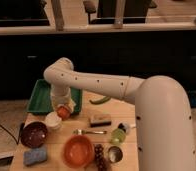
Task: Place apple in paper cup
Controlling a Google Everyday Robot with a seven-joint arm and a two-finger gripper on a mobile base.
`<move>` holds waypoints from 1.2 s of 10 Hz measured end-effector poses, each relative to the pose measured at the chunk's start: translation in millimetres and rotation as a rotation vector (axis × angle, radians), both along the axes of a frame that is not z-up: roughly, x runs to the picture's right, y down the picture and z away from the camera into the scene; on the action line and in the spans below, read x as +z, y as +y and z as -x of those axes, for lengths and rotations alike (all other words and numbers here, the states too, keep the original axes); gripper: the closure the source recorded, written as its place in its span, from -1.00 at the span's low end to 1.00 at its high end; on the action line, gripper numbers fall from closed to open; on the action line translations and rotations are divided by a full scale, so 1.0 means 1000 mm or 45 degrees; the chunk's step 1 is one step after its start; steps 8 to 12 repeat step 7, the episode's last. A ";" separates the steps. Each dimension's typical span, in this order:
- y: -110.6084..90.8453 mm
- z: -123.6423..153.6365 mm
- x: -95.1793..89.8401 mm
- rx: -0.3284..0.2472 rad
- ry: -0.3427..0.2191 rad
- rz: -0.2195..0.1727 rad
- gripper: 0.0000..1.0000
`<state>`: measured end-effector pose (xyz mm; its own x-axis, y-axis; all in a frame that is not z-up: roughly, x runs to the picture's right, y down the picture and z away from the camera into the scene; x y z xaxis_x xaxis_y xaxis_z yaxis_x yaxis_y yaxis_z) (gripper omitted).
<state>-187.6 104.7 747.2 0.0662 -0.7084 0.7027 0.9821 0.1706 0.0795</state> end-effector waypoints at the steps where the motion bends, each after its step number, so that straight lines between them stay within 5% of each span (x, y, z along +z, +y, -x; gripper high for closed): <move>1: -0.002 0.004 -0.001 -0.015 -0.021 -0.003 1.00; 7: -0.006 0.033 -0.006 -0.109 -0.115 0.007 1.00; 12: -0.006 0.033 -0.006 -0.109 -0.115 0.007 1.00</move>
